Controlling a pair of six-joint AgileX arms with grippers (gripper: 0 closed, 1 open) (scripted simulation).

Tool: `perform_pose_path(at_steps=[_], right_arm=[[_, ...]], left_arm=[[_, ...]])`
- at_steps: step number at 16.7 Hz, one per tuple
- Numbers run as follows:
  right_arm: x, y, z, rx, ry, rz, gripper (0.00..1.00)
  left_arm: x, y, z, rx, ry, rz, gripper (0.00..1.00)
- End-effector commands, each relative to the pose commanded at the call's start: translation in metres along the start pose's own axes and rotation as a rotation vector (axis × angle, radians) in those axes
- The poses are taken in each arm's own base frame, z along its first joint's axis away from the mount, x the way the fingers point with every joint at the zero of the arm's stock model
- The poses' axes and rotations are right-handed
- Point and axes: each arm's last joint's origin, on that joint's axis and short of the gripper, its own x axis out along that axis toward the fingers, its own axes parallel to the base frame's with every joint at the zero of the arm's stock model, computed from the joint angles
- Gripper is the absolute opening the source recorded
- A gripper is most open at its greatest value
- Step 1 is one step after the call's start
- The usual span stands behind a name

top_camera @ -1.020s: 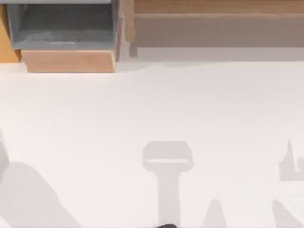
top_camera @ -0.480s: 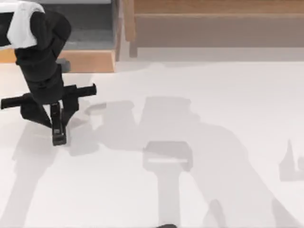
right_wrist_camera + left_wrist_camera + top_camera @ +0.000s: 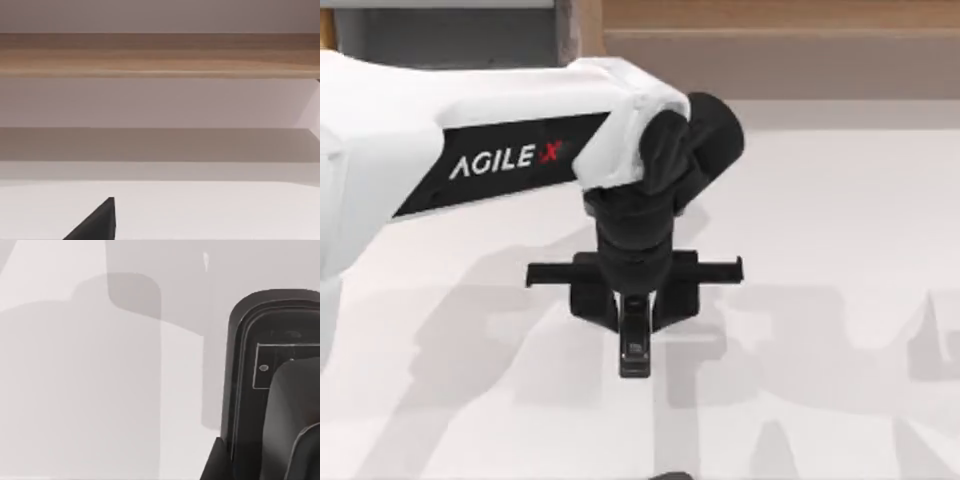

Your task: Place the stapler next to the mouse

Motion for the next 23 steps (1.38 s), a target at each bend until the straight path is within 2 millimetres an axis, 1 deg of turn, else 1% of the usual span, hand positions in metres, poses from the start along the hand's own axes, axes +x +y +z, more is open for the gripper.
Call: perform_pose_path(at_steps=[2,9,18,23], right_arm=[[0.000,0.000,0.000,0.000,0.000,0.000,1.00],[0.000,0.000,0.000,0.000,0.000,0.000,1.00],[0.000,0.000,0.000,0.000,0.000,0.000,1.00],[0.000,0.000,0.000,0.000,0.000,0.000,1.00]], left_arm=[[-0.002,-0.009,-0.007,0.007,-0.007,-0.004,0.00],[-0.001,-0.010,-0.008,0.016,-0.004,-0.010,0.00],[-0.006,-0.032,-0.024,0.127,-0.041,-0.107,0.00],[-0.012,-0.038,-0.027,0.148,-0.066,-0.155,0.00]])
